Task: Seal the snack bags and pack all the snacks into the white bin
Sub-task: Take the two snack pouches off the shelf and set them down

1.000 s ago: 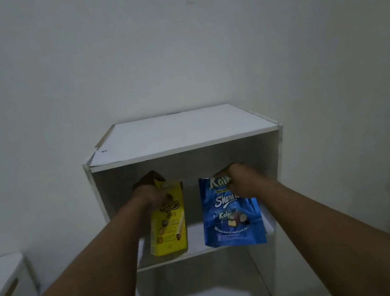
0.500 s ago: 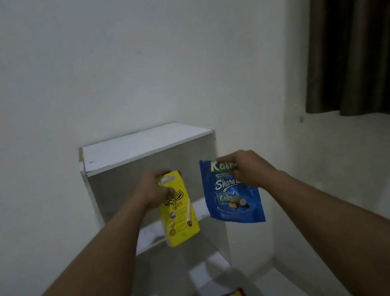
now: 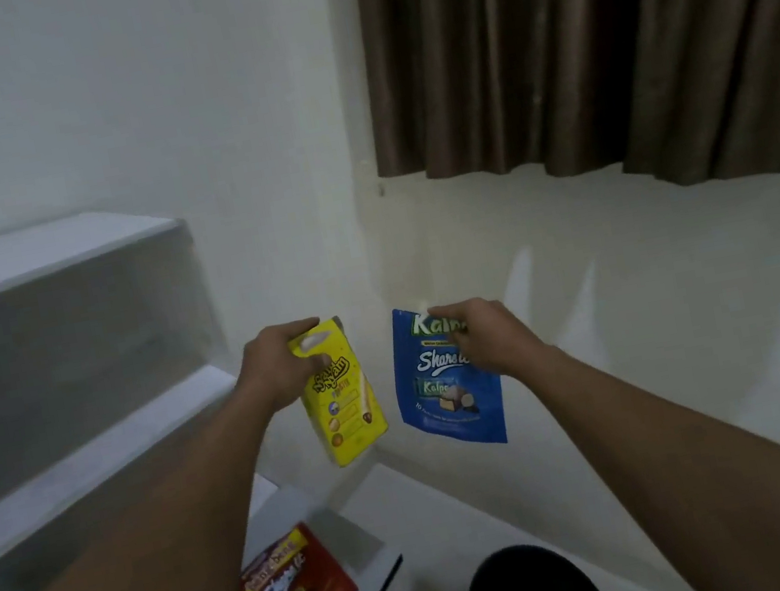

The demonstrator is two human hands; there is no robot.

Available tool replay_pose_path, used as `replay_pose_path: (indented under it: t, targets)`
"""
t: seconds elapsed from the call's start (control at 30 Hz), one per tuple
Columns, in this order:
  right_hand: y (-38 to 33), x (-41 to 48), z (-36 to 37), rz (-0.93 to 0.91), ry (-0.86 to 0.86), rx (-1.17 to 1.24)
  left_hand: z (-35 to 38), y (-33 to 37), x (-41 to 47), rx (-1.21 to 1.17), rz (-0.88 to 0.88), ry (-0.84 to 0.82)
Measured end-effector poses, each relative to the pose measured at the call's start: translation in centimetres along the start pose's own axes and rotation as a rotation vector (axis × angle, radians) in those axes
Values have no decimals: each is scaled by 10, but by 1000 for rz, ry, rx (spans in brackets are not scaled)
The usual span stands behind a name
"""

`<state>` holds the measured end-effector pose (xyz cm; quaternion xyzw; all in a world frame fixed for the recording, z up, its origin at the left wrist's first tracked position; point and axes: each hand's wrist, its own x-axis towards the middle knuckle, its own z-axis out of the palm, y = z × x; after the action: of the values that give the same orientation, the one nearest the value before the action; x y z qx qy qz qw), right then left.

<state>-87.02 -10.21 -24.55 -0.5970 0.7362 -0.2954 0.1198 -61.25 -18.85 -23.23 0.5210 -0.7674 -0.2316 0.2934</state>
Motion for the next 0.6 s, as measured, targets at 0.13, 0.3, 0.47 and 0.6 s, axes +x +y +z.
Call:
replay_pose_path:
  t: [0.13,0.3,0.47,0.6]
  targets:
    - [70,-2,10,88,-3,9,75,6,13,-53,-3,-65]
    - [158,-6,45,198,-46,18,175,-3,18,-128,-75,-128]
    - [247,-15,96,260,-101,-13,276,-28,19,-162,-145,-193]
    - [315,-27,149,333,-130,3,353,-57,12,-159,-182,-223]
